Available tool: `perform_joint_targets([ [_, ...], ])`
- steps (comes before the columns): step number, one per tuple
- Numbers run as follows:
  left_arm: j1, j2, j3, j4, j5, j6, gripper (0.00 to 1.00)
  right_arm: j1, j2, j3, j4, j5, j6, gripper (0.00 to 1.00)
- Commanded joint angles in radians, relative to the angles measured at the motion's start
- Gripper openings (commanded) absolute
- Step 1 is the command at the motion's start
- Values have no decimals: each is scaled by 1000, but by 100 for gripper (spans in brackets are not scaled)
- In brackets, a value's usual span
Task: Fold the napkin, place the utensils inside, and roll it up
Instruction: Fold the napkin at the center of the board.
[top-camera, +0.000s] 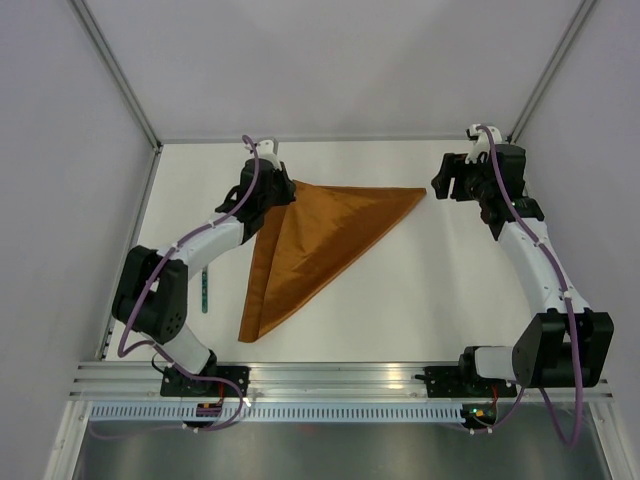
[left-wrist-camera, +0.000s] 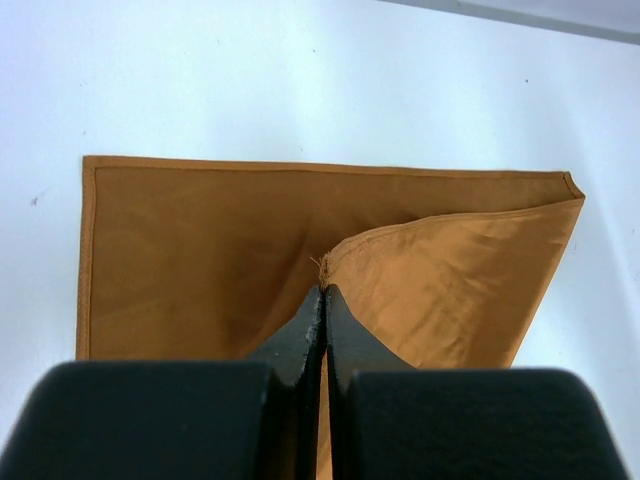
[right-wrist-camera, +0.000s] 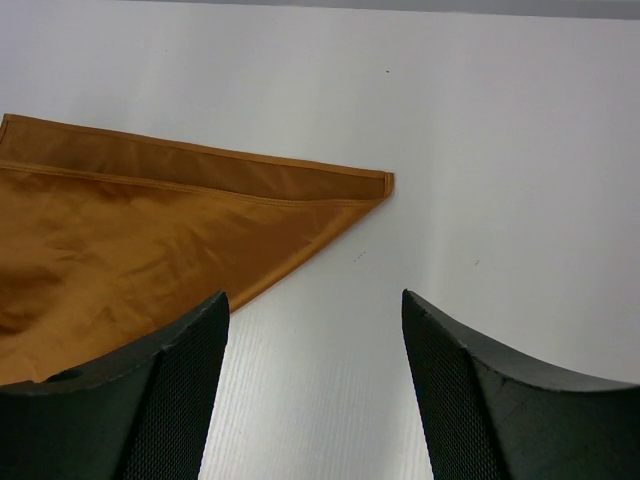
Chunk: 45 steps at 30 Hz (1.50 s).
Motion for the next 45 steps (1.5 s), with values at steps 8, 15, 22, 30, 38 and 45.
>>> perform_joint_targets([
  [8, 34, 34, 71, 14, 62, 47, 2, 30, 11, 56, -34, 8, -15, 75],
  [15, 49, 43, 93, 8, 59, 60, 2, 32, 16, 49, -36, -14, -11, 76],
  [22, 68, 54, 124, 2, 71, 66, 2, 30, 28, 46, -33, -21, -10, 76],
  [30, 95, 83, 156, -9, 85, 67, 2, 32, 39, 46, -33, -21, -13, 76],
  [38, 108, 94, 141, 1, 83, 61, 2, 30, 48, 46, -34, -21, -16, 76],
  [45, 131, 103, 113, 17, 82, 47, 2, 30, 56, 48, -36, -21, -16, 76],
])
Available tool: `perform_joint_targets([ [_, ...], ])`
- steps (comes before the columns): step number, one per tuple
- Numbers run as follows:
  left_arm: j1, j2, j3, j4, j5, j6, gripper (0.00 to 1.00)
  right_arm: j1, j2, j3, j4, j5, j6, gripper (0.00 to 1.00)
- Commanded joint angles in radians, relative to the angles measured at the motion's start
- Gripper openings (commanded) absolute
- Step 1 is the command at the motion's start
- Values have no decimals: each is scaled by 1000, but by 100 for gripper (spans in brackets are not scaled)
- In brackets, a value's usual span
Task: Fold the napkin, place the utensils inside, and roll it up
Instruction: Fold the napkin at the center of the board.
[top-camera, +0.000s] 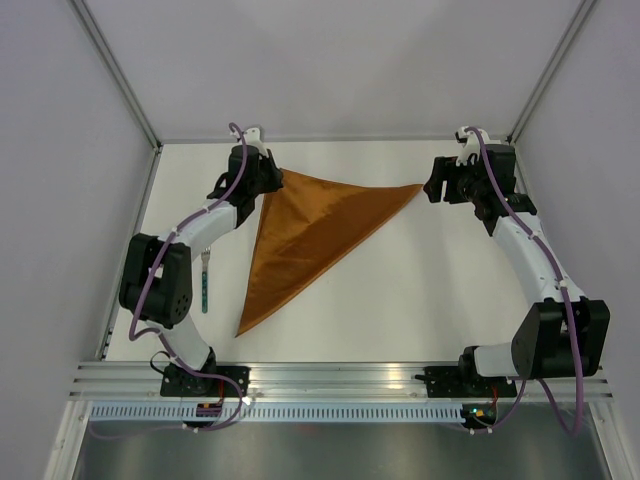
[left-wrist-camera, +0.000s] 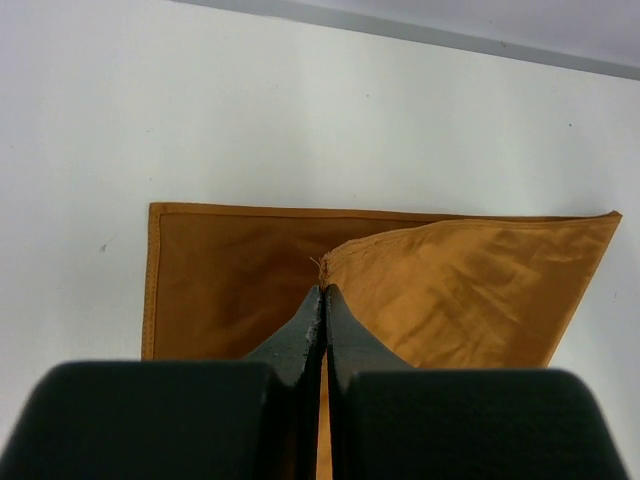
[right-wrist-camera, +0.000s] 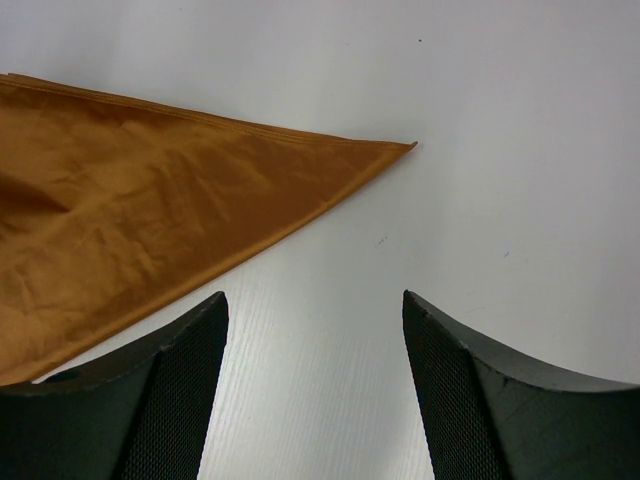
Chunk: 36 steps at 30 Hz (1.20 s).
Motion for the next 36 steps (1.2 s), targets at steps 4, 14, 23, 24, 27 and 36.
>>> perform_joint_targets([
  [4, 23, 14, -8, 34, 6, 12, 2, 0, 10, 31, -3, 0, -1, 76],
  [14, 32, 75, 2, 19, -37, 2, 5, 0, 22, 30, -7, -9, -4, 76],
  [23, 40, 141, 18, 27, -69, -4, 11, 0, 30, 30, -10, -13, -7, 76],
  [24, 40, 147, 22, 25, -71, -4, 12, 0, 30, 30, -12, -13, -9, 76],
  [27, 43, 159, 31, 25, -78, -1, 12, 0, 32, 31, -12, -15, -7, 76],
  [36, 47, 198, 73, 16, -82, 16, 29, 0, 33, 31, -13, -23, -12, 76],
])
